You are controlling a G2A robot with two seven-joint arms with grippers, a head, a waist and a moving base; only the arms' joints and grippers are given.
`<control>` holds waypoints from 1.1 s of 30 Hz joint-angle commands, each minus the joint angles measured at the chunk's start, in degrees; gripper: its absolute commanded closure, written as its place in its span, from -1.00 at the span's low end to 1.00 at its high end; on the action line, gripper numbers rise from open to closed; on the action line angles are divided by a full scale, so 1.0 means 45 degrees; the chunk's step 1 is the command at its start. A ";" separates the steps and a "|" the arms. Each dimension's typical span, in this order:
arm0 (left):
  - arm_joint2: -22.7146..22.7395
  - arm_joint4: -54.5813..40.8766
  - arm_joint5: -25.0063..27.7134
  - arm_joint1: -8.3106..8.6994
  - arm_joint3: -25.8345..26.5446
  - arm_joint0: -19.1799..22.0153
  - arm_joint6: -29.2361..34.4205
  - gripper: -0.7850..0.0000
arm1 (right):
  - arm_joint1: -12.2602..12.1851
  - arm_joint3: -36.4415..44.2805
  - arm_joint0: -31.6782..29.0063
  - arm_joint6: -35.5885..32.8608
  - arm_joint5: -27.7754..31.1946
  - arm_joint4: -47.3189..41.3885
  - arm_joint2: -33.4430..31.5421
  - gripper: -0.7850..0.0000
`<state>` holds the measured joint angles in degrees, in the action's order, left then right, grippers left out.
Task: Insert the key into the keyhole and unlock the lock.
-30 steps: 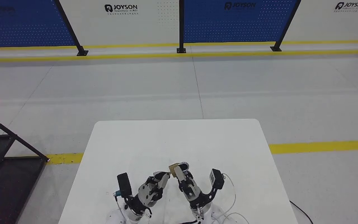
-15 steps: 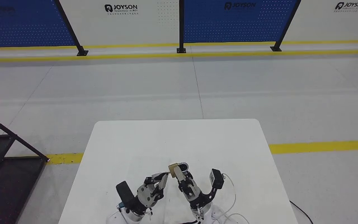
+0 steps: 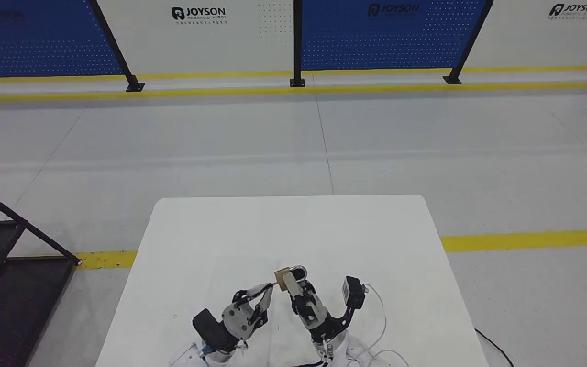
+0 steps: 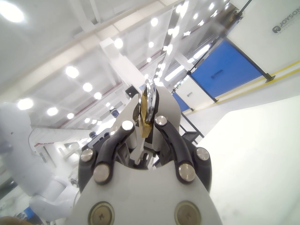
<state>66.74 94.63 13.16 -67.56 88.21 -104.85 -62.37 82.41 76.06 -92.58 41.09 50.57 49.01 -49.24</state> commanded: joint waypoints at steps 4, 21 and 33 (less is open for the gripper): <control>-0.0015 0.0704 -0.1069 0.0015 -0.0150 0.0139 -0.0147 1.00 | -0.0016 0.0016 -0.0001 -0.0047 -0.0041 -0.0041 0.0016 1.00; -0.0143 0.1881 -0.3110 0.0064 -0.0424 0.0384 -0.1048 1.00 | -0.0062 0.0067 -0.0019 -0.0102 -0.0060 -0.0139 0.0047 1.00; -0.0013 0.2720 -0.4628 0.0118 -0.0410 0.0385 -0.0899 1.00 | -0.0104 0.0139 -0.0061 -0.0228 0.0005 -0.0222 0.0044 1.00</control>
<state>66.52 106.17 -6.28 -67.05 86.46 -103.14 -66.47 81.96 76.63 -92.83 40.11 50.60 48.04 -49.03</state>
